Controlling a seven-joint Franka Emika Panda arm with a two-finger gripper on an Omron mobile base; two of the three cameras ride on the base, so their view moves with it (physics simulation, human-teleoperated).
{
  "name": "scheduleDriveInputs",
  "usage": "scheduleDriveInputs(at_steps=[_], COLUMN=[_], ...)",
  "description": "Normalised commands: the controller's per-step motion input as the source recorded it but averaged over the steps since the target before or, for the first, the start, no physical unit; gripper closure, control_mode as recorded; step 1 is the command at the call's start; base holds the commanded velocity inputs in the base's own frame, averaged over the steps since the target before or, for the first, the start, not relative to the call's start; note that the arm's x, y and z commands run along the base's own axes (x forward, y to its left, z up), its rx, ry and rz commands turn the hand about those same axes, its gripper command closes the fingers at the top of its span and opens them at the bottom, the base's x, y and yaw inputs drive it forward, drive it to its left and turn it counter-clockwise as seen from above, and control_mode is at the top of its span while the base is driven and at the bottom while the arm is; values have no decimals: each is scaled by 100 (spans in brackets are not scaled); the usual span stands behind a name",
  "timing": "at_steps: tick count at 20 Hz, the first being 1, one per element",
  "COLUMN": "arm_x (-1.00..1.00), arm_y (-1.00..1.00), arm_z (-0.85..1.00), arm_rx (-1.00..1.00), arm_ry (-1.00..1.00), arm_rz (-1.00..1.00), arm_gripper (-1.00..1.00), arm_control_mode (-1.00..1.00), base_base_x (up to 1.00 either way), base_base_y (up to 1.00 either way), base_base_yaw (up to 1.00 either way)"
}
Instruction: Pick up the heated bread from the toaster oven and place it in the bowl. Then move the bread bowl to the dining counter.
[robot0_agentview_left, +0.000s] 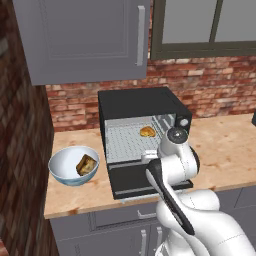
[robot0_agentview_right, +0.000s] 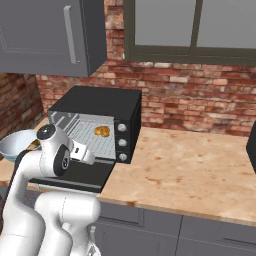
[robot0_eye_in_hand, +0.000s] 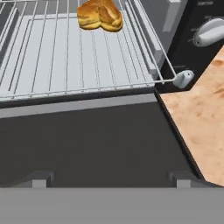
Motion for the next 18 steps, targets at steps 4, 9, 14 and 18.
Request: scheduleDriveInputs(at_steps=[4, 9, 14, 18], arm_x=[-5, 0, -1, 0], arm_y=[0, 0, -1, 0], arm_z=[46, 55, 22, 0], arm_rx=[3, 0, 0, 0], arm_ry=[-21, -17, -3, 0], arm_rz=[-2, 0, 2, 0], arm_gripper=[-100, -100, -100, -100], arm_control_mode=[-100, -100, -100, -100], base_base_x=[0, 0, 0, 0], base_base_y=[0, 0, 0, 0], base_base_yaw=[0, 0, 0, 0])
